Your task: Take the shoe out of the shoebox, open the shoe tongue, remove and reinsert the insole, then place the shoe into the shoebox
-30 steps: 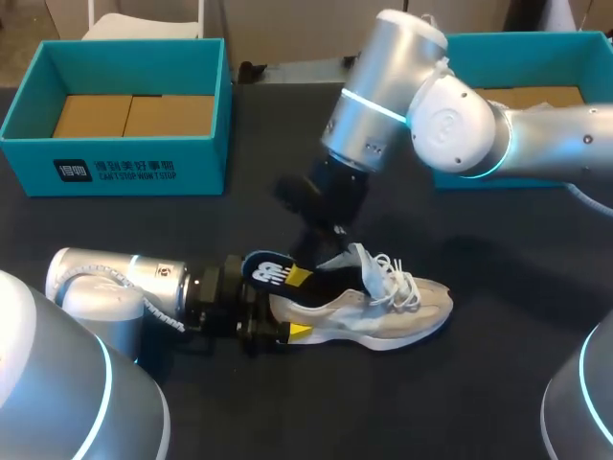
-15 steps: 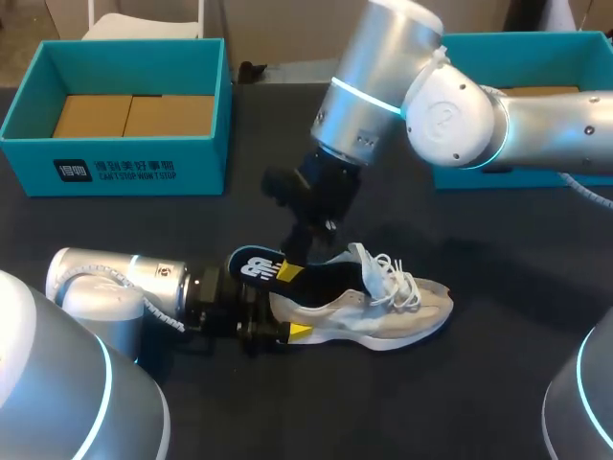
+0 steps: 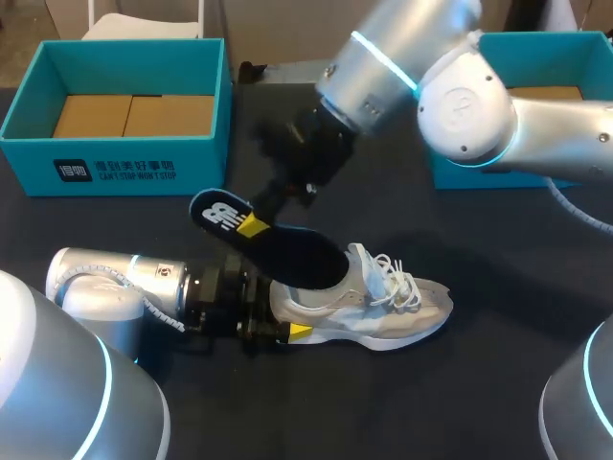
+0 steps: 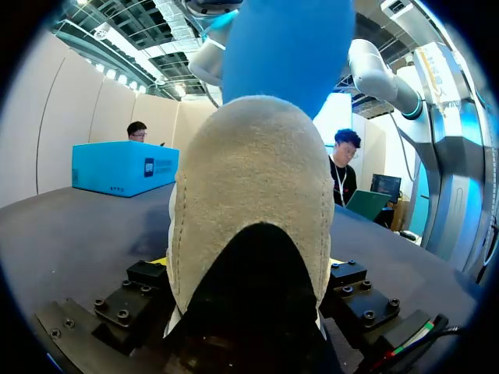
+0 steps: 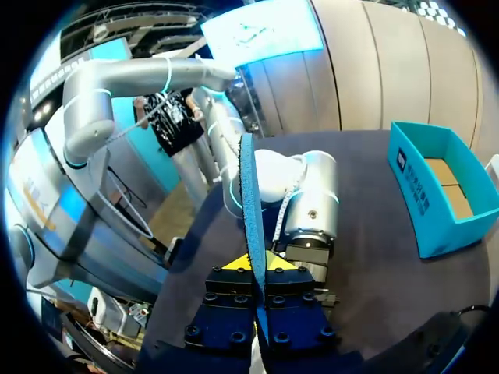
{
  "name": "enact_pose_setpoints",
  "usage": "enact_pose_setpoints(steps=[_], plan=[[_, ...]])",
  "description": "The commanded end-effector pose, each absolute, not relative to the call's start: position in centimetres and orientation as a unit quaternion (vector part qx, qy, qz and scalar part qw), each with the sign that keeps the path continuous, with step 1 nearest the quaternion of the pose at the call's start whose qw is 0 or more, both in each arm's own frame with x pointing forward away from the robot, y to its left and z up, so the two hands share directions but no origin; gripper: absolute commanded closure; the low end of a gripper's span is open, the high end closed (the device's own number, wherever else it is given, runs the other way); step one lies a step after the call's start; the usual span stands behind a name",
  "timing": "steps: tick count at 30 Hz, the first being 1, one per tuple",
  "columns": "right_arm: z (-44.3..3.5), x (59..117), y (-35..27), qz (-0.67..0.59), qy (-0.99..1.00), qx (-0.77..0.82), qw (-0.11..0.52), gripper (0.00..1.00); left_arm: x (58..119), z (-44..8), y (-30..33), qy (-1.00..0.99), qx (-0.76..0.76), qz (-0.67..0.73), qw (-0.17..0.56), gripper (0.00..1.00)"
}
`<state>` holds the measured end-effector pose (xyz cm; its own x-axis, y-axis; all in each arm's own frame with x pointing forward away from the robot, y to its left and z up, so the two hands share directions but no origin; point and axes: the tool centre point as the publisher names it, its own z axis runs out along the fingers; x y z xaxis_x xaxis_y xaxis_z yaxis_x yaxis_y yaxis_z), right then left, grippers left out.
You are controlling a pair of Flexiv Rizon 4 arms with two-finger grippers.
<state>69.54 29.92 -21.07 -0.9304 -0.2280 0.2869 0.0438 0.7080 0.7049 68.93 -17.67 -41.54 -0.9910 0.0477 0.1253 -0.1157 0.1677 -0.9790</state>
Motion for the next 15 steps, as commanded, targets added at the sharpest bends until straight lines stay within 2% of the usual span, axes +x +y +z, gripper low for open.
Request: enact_pose_setpoints(steps=[1,8,10,15], plan=[[-21.0,69.0,28.9,-0.388,-0.905,0.045,0.169,1.0,68.9,-41.5,-17.8,-0.761,0.023,0.645,0.063,1.0],[-21.0,69.0,28.9,-0.388,-0.905,0.045,0.169,1.0,68.9,-41.5,-17.8,-0.761,0.023,0.645,0.063,1.0],[-21.8,68.8,29.8,-0.422,-0.886,0.042,0.186,1.0,68.9,-41.5,-17.8,-0.761,0.023,0.645,0.063,1.0],[-17.4,67.9,28.1,-0.446,-0.882,0.031,0.146,1.0,68.9,-41.5,-17.8,-0.761,0.023,0.645,0.063,1.0]])
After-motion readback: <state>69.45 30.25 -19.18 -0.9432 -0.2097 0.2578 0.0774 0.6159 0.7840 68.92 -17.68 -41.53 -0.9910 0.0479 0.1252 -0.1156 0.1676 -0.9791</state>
